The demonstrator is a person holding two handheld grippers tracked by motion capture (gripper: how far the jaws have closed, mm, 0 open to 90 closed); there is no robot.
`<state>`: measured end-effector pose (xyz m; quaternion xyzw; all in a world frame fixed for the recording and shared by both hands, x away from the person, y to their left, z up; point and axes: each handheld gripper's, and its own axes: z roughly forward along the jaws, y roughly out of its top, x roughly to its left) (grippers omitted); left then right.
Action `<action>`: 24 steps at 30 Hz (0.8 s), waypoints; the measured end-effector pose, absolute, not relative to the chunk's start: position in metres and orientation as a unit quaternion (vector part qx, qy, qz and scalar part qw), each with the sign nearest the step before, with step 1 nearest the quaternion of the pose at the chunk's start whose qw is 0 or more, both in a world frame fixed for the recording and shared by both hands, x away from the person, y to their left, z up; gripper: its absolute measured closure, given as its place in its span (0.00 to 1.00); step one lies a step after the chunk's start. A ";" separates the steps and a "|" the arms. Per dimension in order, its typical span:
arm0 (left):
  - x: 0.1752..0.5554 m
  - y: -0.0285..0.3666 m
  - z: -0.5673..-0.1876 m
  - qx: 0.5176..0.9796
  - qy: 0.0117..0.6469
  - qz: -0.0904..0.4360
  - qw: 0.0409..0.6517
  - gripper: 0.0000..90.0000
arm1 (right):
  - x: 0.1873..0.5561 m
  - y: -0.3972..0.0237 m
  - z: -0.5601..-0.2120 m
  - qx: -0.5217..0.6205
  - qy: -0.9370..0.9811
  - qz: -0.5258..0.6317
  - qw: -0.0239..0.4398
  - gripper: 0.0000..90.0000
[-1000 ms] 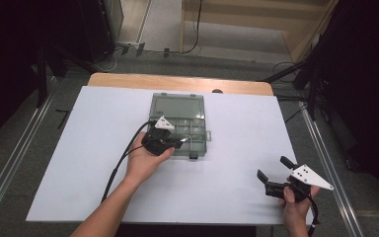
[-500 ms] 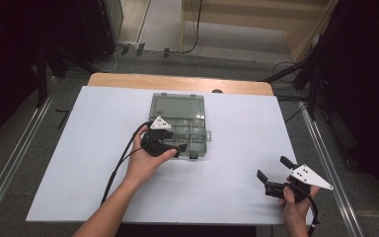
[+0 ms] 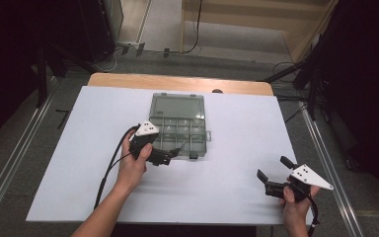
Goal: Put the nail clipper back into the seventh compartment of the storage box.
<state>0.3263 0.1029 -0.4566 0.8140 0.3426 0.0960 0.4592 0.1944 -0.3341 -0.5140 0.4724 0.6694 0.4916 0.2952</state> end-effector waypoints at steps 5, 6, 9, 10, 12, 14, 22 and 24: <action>0.319 0.116 -0.457 0.810 0.343 0.107 0.463 0.00 | 0.194 -0.334 -0.514 0.472 0.670 0.491 0.296 0.00; 0.318 0.118 -0.457 0.811 0.344 0.110 0.460 0.00 | 0.194 -0.334 -0.514 0.472 0.670 0.491 0.296 0.00; 0.315 0.125 -0.459 0.807 0.347 0.114 0.464 0.00 | 0.195 -0.334 -0.514 0.471 0.670 0.491 0.297 0.00; 0.314 0.128 -0.459 0.804 0.348 0.114 0.468 0.00 | 0.195 -0.334 -0.514 0.471 0.670 0.491 0.297 0.00; 0.313 0.134 -0.460 0.798 0.351 0.116 0.477 0.00 | 0.195 -0.334 -0.514 0.471 0.670 0.491 0.296 0.00; 0.311 0.138 -0.461 0.796 0.351 0.122 0.478 0.00 | 0.195 -0.334 -0.514 0.471 0.670 0.491 0.296 0.00; 0.304 0.156 -0.463 0.783 0.356 0.143 0.490 0.00 | 0.194 -0.334 -0.514 0.471 0.670 0.491 0.296 0.00; 0.302 0.161 -0.464 0.779 0.360 0.145 0.492 0.00 | 0.194 -0.334 -0.514 0.471 0.670 0.492 0.296 0.00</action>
